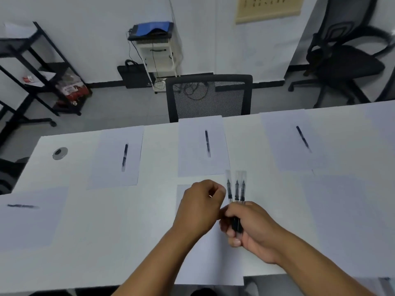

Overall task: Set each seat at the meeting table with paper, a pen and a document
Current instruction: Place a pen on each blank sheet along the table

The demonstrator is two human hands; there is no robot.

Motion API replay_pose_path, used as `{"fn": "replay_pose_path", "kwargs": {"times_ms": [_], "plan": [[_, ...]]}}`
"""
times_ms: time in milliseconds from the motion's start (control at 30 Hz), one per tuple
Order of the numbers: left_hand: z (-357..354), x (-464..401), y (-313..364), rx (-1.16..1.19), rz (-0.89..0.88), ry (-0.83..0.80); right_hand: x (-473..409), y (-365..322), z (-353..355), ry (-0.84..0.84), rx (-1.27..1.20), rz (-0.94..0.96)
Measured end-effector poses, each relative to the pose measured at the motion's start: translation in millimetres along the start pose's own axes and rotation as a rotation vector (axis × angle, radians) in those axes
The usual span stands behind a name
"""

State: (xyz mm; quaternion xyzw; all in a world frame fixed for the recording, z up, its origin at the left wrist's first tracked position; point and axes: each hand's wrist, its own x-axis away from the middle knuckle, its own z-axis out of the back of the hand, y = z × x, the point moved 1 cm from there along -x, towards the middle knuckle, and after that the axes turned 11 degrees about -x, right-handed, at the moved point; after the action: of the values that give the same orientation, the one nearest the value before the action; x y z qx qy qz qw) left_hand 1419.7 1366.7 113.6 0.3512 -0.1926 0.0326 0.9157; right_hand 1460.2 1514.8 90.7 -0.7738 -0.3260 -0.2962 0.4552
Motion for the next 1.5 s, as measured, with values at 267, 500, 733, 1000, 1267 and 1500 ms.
{"fn": "replay_pose_path", "kwargs": {"times_ms": [267, 500, 733, 1000, 1267, 1500], "plan": [[-8.7, -9.3, -29.7, 0.151, 0.051, -0.071, -24.1, 21.4, -12.5, 0.019, 0.003, -0.054], [-18.8, -8.9, -49.6, 0.292, 0.215, -0.099, -26.8, 40.6, -7.3, -0.011, 0.045, -0.139], [-30.7, -23.0, -85.5, 0.177, 0.312, -0.020, -29.0, 57.9, 11.2, 0.027, 0.104, -0.198], [-59.9, -43.3, -116.5, -0.052, 0.421, -0.042, -33.0, 73.5, 25.1, 0.090, 0.080, -0.209], [-76.5, -56.7, -123.0, -0.262, 0.409, -0.060, -36.8, 78.9, 33.8, 0.110, 0.067, -0.216], [-85.7, -57.7, -130.9, -0.252, 0.419, -0.069, -39.1, 75.9, 38.3, 0.124, 0.053, -0.216]]}}
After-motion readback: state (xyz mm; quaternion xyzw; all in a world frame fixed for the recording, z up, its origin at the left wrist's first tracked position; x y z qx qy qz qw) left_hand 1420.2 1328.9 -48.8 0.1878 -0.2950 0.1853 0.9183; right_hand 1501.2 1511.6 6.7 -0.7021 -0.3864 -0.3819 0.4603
